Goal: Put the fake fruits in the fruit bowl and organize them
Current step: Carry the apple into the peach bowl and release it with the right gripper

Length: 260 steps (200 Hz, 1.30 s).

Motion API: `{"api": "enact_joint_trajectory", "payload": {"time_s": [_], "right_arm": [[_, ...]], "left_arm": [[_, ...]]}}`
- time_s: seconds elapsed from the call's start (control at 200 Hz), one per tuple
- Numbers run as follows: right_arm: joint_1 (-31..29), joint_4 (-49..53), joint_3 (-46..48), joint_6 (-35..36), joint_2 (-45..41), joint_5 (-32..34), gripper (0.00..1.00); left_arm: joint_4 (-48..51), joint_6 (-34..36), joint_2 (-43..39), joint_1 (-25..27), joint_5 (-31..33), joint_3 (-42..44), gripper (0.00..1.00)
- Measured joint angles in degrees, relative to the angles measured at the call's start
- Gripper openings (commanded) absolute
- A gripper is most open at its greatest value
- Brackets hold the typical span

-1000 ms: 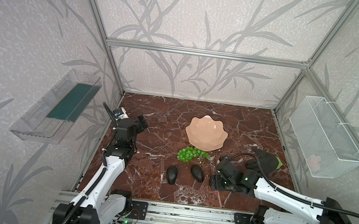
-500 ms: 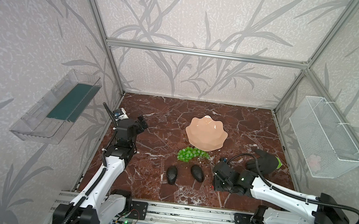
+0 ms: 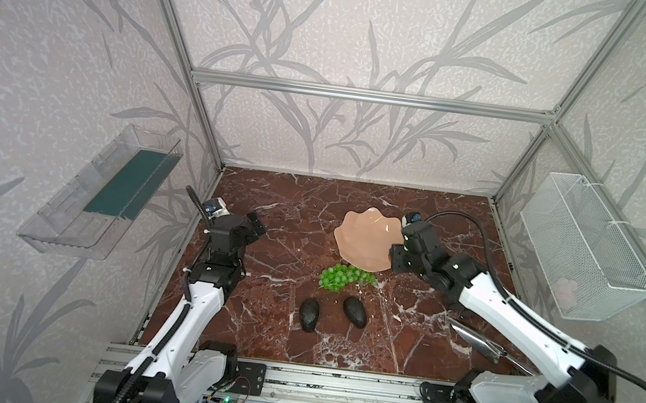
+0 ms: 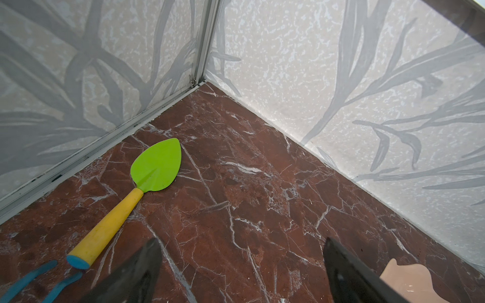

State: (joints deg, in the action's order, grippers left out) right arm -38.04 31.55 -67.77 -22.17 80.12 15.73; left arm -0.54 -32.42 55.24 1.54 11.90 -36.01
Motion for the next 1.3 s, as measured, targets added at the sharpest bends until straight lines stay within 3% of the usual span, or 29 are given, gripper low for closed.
{"api": "enact_joint_trajectory", "payload": {"time_s": [0.4,0.66,0.895,1.095,1.3], "right_arm": [[3.19,-3.26,-23.61,10.49,33.88,-4.09,0.47],[3.26,-2.84,-28.85,11.54,44.74,-4.81,0.49],[3.39,-2.93,-29.99,11.45,45.55,-5.42,0.66],[3.89,-2.93,-29.62,11.30,44.44,-6.43,0.81],[5.22,-6.64,-22.95,11.17,31.76,-7.21,0.95]], "left_arm": [[8.33,-1.27,-5.73,0.00,-0.61,-0.07,0.96],[11.80,-2.21,-8.28,0.00,-1.64,-0.07,0.96],[15.19,-3.63,-8.72,0.00,-3.76,-0.13,0.95],[21.77,-4.39,-7.89,0.00,-9.73,-2.78,0.92],[26.95,-6.12,-8.81,0.22,-17.70,-3.10,0.85]]}}
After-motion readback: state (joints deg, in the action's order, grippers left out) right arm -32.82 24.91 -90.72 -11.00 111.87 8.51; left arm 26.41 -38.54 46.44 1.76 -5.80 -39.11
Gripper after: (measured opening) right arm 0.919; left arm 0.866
